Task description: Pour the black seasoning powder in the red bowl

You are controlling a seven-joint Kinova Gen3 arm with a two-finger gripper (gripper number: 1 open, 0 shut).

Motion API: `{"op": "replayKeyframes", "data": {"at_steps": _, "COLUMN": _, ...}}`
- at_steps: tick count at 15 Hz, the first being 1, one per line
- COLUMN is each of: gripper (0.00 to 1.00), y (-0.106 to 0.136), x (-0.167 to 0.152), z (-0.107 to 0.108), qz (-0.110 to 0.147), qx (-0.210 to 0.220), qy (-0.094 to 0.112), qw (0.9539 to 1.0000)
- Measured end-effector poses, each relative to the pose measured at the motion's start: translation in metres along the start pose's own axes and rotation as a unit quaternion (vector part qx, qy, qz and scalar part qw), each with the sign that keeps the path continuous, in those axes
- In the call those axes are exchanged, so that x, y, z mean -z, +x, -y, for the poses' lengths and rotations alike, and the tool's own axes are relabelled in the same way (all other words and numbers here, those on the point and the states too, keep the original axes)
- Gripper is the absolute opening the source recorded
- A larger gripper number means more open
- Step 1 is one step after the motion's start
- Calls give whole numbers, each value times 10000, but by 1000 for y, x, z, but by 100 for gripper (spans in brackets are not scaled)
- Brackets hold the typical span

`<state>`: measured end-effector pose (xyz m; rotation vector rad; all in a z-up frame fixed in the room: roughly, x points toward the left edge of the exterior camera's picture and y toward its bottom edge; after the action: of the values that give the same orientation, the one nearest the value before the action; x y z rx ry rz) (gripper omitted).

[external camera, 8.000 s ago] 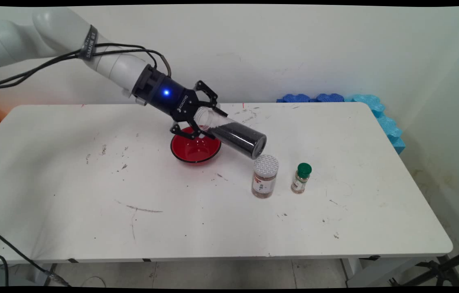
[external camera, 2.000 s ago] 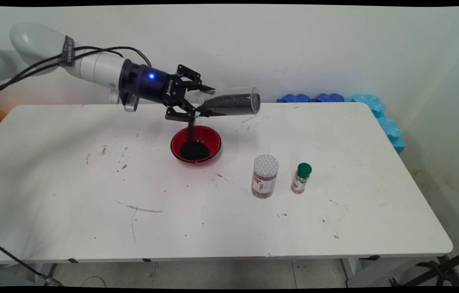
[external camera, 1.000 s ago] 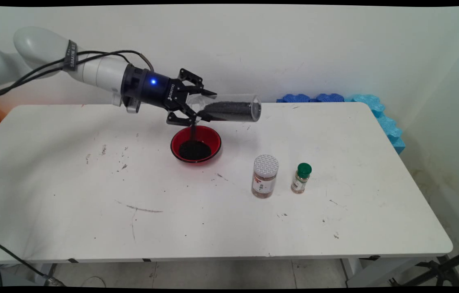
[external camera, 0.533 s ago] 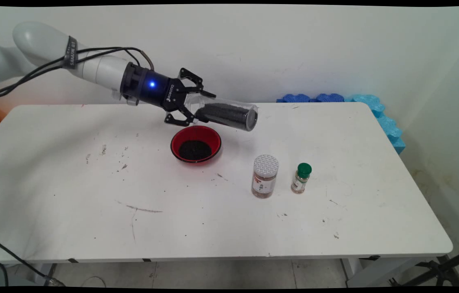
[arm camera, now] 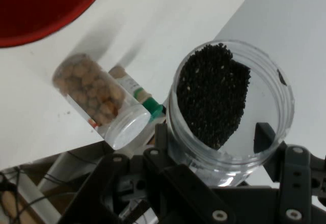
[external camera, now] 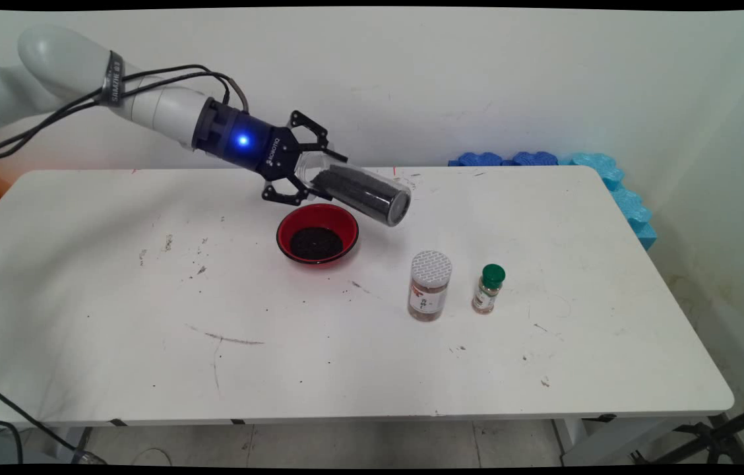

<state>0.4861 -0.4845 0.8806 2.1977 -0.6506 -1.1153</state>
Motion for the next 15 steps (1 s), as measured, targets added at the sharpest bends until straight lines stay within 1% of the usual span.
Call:
{"op": "replayKeyframes", "data": {"at_steps": 5, "gripper": 0, "y": -4, "x": 1, "z": -1, "qz": -6, "qx": -384, "qy": 91, "qw": 9992}}
{"op": "replayKeyframes", "data": {"at_steps": 8, "gripper": 0, "y": -7, "x": 2, "z": -2, "qz": -11, "qx": -625, "qy": 142, "qw": 9979}}
{"op": "replayKeyframes", "data": {"at_steps": 12, "gripper": 0, "y": -14, "x": 3, "z": -5, "qz": 7, "qx": -1074, "qy": 155, "qw": 9941}}
{"op": "replayKeyframes", "data": {"at_steps": 15, "gripper": 0, "y": -20, "x": 3, "z": -7, "qz": 18, "qx": -1491, "qy": 165, "qw": 9887}}
